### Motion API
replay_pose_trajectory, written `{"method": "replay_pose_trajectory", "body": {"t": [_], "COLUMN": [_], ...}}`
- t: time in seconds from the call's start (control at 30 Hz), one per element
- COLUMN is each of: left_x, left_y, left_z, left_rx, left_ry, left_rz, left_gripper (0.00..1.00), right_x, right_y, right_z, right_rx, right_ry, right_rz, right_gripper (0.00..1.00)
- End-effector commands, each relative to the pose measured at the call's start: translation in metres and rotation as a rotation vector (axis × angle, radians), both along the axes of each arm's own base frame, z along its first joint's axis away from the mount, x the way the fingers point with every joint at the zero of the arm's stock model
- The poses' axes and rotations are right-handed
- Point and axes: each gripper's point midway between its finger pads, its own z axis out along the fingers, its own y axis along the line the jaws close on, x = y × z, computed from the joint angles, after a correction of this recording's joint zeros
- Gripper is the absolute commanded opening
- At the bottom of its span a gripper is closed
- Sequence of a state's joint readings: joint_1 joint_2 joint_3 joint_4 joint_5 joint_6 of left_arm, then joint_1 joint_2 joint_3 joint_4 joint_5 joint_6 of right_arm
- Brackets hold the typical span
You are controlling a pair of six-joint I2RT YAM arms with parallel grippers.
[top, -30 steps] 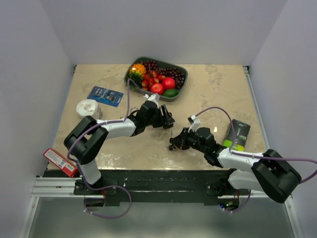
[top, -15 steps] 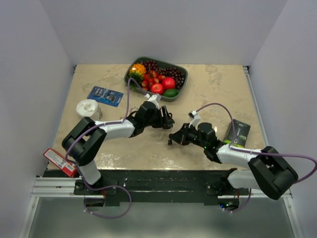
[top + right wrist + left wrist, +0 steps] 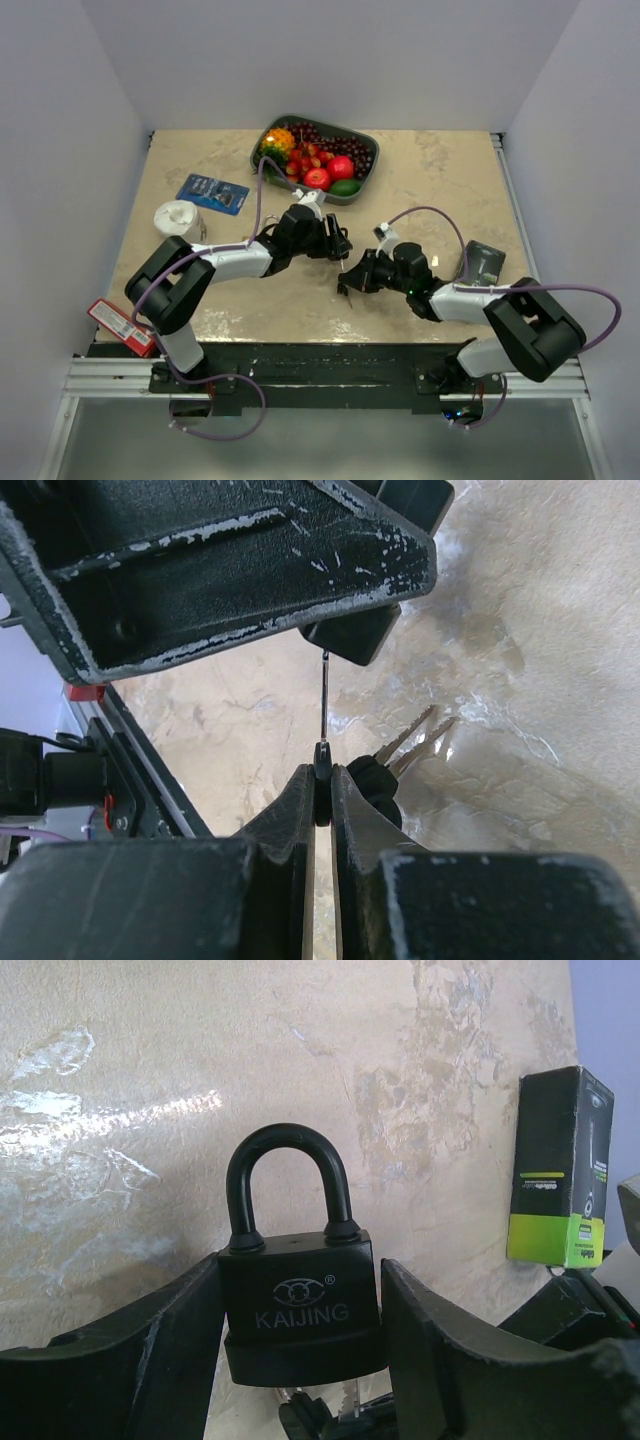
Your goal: Unlock with the key
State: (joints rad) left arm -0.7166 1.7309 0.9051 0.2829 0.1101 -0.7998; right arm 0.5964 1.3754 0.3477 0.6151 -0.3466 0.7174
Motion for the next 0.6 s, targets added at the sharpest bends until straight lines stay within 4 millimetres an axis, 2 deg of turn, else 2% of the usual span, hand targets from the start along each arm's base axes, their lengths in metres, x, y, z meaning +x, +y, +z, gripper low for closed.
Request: {"method": "replay_pose_trajectory", "body": {"t": [0.0, 0.17, 0.57], "left_x": [0.013, 0.012, 0.010], "left_y": [-0.019, -0.019, -0.017], "left_z": [0.051, 0.049, 0.047], "left_rx": [-0.111, -0.109, -0.101], "left_ry": [-0.135, -0.131, -0.130], "left_rz": [-0.026, -0.027, -0.026], "left_gripper": [0.00, 0.00, 0.00], "right_x": [0.010, 0.014, 0.026], "right_y": [0.014, 0.019, 0.010], "right_z": [0.019, 0.019, 0.020], "right_rx": [0.048, 0.061, 0.059], "right_ry": [-0.060, -0.051, -0.048], "right_rz": [0.046, 0.050, 0.002], "right_gripper": [0.00, 0.00, 0.00]}}
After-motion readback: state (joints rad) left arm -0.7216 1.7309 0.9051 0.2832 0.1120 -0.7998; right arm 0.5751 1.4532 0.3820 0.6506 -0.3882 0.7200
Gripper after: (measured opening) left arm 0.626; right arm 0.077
